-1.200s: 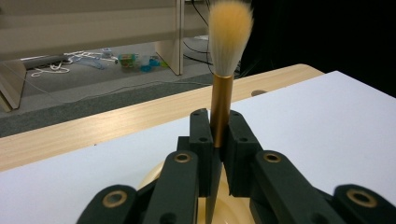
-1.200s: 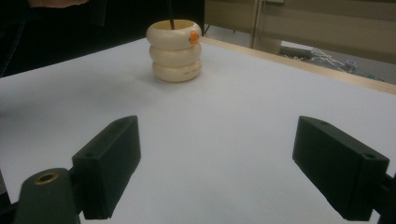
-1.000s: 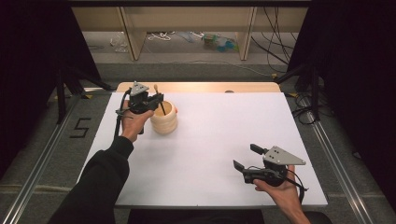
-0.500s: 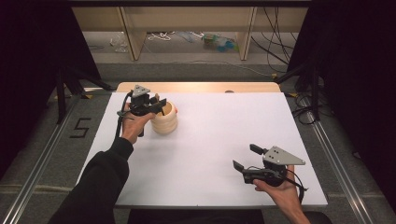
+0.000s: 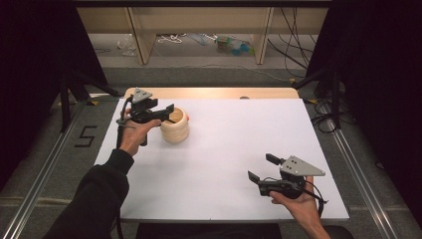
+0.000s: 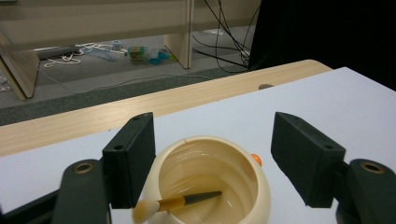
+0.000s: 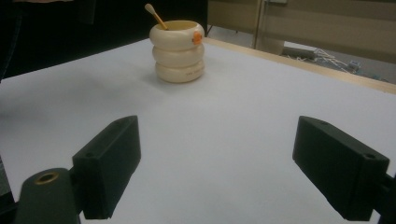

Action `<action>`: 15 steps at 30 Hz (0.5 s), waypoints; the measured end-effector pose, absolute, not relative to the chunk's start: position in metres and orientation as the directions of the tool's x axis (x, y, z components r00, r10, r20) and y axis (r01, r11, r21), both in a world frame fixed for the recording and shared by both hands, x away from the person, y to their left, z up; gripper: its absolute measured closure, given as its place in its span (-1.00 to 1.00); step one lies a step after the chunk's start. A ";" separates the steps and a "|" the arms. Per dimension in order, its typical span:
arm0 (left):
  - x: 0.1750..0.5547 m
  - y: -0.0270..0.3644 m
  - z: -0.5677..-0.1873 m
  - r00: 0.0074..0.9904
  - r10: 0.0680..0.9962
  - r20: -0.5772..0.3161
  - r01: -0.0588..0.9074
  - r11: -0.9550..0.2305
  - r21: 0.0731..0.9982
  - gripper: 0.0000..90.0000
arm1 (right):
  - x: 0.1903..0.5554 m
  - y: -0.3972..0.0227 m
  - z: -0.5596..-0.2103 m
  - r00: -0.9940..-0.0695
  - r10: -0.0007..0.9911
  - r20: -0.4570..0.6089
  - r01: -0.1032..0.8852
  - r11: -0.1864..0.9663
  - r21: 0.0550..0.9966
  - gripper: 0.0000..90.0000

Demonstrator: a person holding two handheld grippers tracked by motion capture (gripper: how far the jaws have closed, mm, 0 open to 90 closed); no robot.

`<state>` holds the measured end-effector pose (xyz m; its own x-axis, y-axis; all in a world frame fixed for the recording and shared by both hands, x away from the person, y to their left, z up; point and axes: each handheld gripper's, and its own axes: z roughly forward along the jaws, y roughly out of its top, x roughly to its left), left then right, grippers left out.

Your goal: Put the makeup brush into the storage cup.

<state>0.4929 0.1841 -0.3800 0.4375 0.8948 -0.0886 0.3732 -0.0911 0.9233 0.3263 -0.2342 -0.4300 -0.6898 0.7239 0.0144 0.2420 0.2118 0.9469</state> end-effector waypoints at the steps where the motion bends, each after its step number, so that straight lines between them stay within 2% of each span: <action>1: 0.491 0.184 -0.379 0.437 0.895 -0.092 0.373 -0.087 0.924 -0.33 | 0.326 -0.234 -0.430 -0.689 0.725 0.014 0.243 0.213 0.946 -0.64; 4: 0.486 0.185 -0.376 0.438 0.894 -0.096 0.373 -0.083 0.924 -0.36 | 0.325 -0.234 -0.429 -0.690 0.723 0.039 0.266 0.204 0.942 -0.64; 11: 0.469 0.186 -0.368 0.452 0.888 -0.084 0.349 -0.089 0.933 -0.40 | 0.325 -0.235 -0.429 -0.683 0.730 0.009 0.246 0.218 0.945 -0.64; 15: 0.457 0.191 -0.366 0.451 0.886 -0.106 0.340 -0.061 0.939 -0.42 | 0.326 -0.235 -0.429 -0.684 0.730 0.010 0.245 0.217 0.945 -0.64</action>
<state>0.4575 0.1905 -0.3660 0.4515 0.8860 -0.1059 0.3395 -0.0609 0.9386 0.3257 -0.2351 -0.4291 -0.6838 0.7296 0.0098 0.2454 0.2174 0.9447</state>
